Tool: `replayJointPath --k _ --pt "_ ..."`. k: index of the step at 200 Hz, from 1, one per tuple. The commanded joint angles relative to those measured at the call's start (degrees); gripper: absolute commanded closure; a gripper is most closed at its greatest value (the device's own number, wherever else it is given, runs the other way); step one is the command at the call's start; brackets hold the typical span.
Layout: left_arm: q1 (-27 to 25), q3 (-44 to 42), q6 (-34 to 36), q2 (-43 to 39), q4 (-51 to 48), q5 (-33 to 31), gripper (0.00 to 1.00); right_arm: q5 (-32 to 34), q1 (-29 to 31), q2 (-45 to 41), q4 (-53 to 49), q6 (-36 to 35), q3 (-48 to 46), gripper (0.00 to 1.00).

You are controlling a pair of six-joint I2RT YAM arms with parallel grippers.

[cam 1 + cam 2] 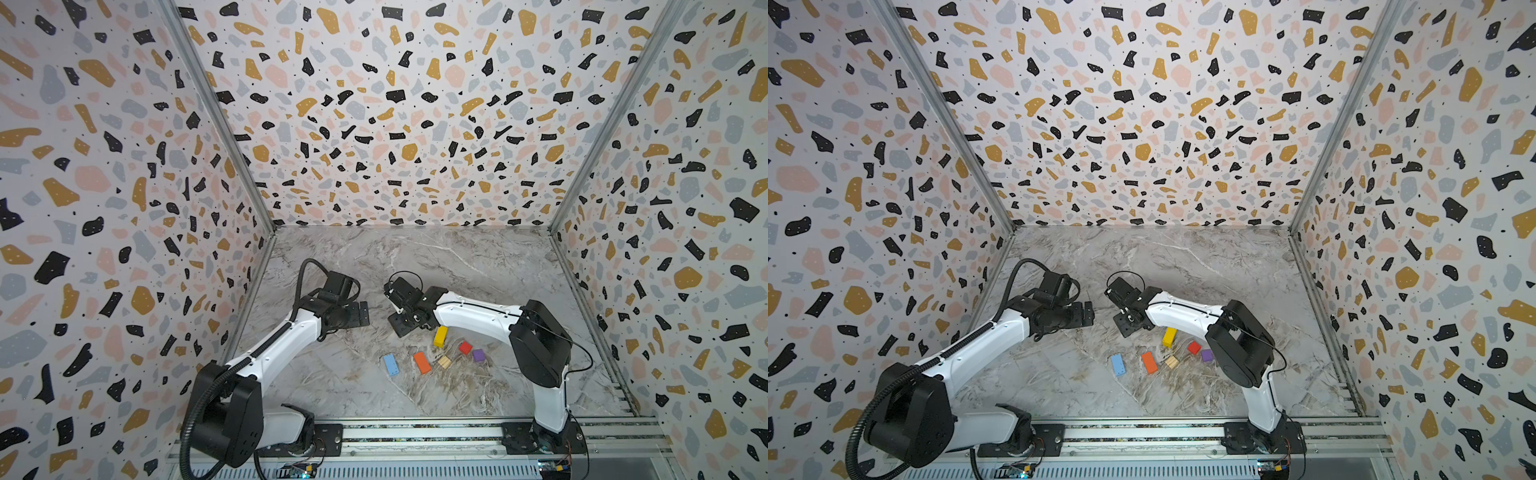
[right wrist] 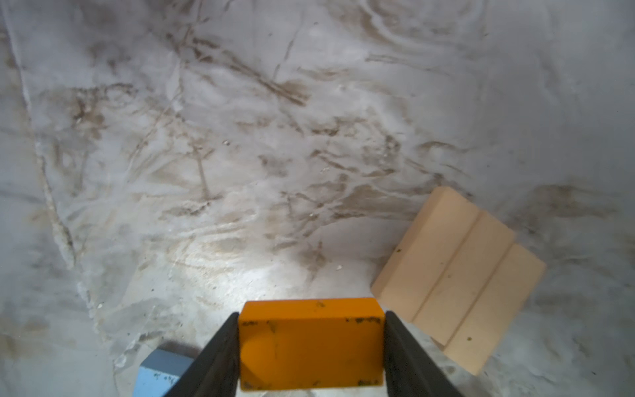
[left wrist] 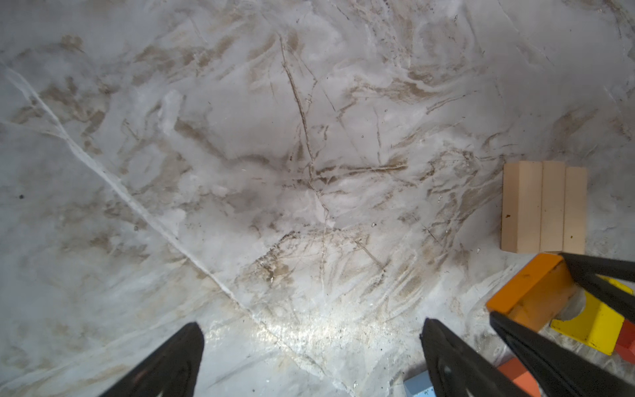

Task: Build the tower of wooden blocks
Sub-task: 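Lower the right gripper and close it on the orange block, then carry the orange block with the right gripper over the three wooden blocks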

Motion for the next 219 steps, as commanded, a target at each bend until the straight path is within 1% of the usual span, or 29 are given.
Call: replayJointPath --k 1,50,97,158,219 --pt "0.26 -0.87 0.29 0.16 1.65 0.97 0.00 2.27 -2.18 -2.70 -4.74 5.12 3.01 0.47" --pt "0.22 -0.81 1.46 -0.19 2.76 2.03 0.00 1.88 -7.07 -0.74 -4.83 9.68 3.61 0.47" --pt "0.21 -0.96 1.43 0.45 3.57 3.69 0.00 1.47 -9.23 1.30 -3.38 12.14 3.59 0.47" --pt "0.21 -1.73 1.04 1.04 4.61 4.86 0.00 1.44 -9.42 3.52 -2.13 13.59 3.62 0.47" --pt "0.25 -2.19 0.89 1.16 5.23 5.48 0.00 1.69 -9.37 3.57 -1.56 13.87 3.60 0.48"
